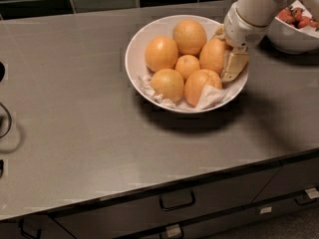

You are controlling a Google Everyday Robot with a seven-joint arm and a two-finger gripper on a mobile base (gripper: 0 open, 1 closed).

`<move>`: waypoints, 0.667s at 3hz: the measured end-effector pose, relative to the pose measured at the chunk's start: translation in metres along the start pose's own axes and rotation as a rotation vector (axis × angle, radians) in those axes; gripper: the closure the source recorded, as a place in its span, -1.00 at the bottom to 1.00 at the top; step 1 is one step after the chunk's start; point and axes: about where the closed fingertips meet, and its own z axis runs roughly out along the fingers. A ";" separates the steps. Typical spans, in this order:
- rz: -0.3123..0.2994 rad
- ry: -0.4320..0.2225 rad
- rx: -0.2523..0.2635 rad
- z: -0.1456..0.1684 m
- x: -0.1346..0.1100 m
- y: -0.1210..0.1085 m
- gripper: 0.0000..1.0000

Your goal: Pick orange from white bowl

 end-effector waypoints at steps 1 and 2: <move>-0.041 -0.013 0.003 0.007 -0.015 -0.014 -0.38; -0.041 -0.013 0.003 0.006 -0.014 -0.015 -0.46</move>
Offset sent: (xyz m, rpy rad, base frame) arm 0.0408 0.0454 -0.0028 0.0095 0.0070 0.1052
